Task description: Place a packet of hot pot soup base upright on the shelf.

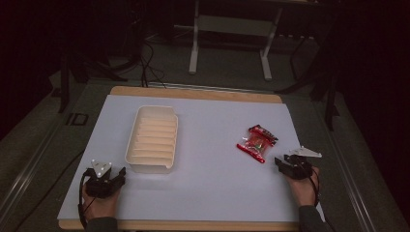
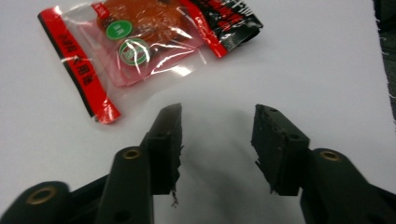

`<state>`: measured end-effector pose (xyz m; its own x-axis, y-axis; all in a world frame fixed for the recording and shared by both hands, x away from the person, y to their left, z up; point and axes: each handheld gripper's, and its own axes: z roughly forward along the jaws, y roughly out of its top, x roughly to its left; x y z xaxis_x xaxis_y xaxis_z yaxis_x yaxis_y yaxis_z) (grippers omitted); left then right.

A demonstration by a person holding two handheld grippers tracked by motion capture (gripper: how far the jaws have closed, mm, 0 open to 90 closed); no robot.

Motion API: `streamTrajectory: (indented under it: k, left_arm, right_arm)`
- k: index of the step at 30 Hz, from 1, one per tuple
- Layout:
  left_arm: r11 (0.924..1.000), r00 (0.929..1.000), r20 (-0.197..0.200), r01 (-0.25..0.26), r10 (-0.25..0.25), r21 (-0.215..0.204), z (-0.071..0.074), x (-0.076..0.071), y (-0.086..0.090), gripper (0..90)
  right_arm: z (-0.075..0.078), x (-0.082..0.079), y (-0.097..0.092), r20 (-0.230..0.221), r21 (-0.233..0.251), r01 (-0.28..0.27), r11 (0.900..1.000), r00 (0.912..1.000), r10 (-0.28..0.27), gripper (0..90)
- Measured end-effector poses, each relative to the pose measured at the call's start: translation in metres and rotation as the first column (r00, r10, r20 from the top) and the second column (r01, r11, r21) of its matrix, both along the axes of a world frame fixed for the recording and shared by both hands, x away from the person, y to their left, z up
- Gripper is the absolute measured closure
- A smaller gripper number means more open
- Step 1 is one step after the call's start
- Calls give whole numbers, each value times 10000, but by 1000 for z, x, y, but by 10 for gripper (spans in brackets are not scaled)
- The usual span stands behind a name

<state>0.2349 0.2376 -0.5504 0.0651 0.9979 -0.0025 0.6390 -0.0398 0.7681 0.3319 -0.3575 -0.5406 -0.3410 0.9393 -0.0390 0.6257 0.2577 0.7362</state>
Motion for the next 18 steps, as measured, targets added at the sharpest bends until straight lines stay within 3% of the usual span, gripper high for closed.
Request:
streamTrajectory:
  k: [5, 10, 18]
  left_arm:
    - [9999, 10000, -11, 51, -52, -138, -1, 1, 1, 520]
    - [9998, 9998, 57, 191, -190, -70, -1, 0, 0, 530]
    - [9996, 9996, 101, 264, -263, -121, 0, -1, 0, 530]
  right_arm:
    - [2, 1, 1, -75, -41, -197, 9998, 9998, 197, 572]
    - [11, 7, 3, 4, 431, -518, 9977, 9987, 518, 600]
    - [31, 25, 8, 165, 119, -813, 9966, 9966, 811, 583]
